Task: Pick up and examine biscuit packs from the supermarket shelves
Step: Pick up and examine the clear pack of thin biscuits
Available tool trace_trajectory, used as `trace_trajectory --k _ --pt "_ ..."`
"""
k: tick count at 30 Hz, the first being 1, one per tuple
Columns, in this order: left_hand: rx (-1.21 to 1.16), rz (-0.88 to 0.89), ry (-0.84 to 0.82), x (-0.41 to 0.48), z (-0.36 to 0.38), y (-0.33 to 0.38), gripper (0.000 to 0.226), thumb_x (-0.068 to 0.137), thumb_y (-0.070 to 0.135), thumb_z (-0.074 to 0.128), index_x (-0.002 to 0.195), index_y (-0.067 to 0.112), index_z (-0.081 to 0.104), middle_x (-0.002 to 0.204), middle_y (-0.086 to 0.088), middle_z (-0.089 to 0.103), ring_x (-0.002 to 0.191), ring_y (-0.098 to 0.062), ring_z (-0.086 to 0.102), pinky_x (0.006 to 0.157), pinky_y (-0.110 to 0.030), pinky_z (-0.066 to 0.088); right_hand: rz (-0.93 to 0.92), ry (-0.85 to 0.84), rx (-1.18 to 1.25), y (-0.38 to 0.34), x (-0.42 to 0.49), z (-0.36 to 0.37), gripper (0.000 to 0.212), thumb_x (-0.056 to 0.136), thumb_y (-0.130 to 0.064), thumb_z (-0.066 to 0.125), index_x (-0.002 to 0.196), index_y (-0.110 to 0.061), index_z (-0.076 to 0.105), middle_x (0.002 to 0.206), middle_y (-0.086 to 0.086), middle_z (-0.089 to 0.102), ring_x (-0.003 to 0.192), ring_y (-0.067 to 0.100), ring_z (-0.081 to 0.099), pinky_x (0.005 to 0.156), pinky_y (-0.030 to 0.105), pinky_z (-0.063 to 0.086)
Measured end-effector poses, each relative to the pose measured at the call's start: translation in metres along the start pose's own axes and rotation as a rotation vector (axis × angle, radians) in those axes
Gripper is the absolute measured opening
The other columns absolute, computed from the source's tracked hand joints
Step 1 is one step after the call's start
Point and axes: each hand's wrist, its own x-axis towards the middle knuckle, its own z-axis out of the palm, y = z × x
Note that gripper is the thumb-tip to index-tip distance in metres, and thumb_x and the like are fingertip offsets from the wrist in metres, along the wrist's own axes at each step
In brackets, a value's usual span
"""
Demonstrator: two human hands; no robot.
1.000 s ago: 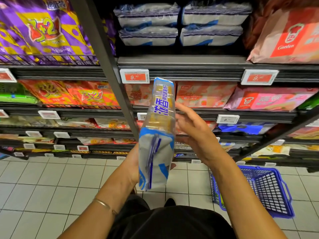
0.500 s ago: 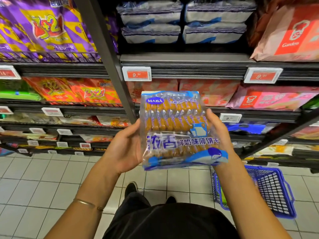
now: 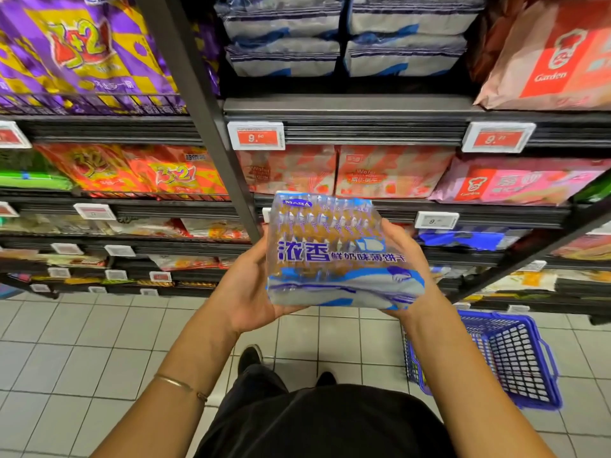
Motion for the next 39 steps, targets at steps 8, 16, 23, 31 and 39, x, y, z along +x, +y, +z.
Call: trace_trajectory --k 8,16,23,31,39 --pt "0.114 0.246 0.094 -0.012 0.011 -0.004 0.066 0.076 0.068 0.079 0.131 0.032 0.072 0.142 -0.009 0.066 0.128 -0.032 0.065 0.093 -0.052 0.059 -0.107 -0.084 0.004 0.004 -0.005 -0.007 0.029 0.092 -0.027 0.058 0.109 -0.012 0.076 0.113 0.009 0.076 0.103 0.031 0.073 0.099 0.05 0.055" --pt "0.01 0.189 0.013 -0.014 0.014 -0.008 0.065 0.097 0.065 0.052 0.148 0.025 0.058 0.153 -0.016 0.054 0.138 -0.038 0.055 0.104 -0.057 0.052 0.035 -0.064 -0.051 0.008 0.005 -0.013 0.049 0.104 -0.051 0.047 0.135 -0.02 0.069 0.126 0.009 0.074 0.111 0.029 0.074 0.084 0.045 0.061" --pt "0.212 0.232 -0.048 -0.011 0.023 -0.008 0.074 0.081 0.044 0.085 0.148 0.034 0.054 0.147 -0.013 0.061 0.13 -0.038 0.061 0.099 -0.06 0.054 0.164 -0.048 -0.072 0.033 0.018 -0.013 0.046 0.107 -0.04 0.044 0.103 -0.019 0.084 0.104 0.01 0.08 0.09 0.025 0.078 0.078 0.042 0.065" --pt "0.23 0.186 0.057 -0.009 0.024 -0.016 0.065 0.085 0.048 0.071 0.147 0.039 0.054 0.15 -0.016 0.057 0.135 -0.039 0.057 0.108 -0.067 0.044 0.195 0.029 -0.094 0.035 0.018 -0.02 0.039 0.108 -0.044 0.048 0.129 -0.021 0.071 0.122 0.006 0.076 0.099 0.022 0.077 0.059 0.029 0.061" --pt "0.059 0.11 -0.072 -0.013 0.018 -0.018 0.047 0.107 0.044 0.045 0.135 0.016 0.07 0.14 -0.017 0.065 0.126 -0.037 0.065 0.101 -0.059 0.054 0.17 -0.071 -0.045 0.033 0.011 -0.02 0.058 0.11 -0.041 0.04 0.079 -0.025 0.086 0.091 0.003 0.082 0.075 0.019 0.079 0.053 0.032 0.061"
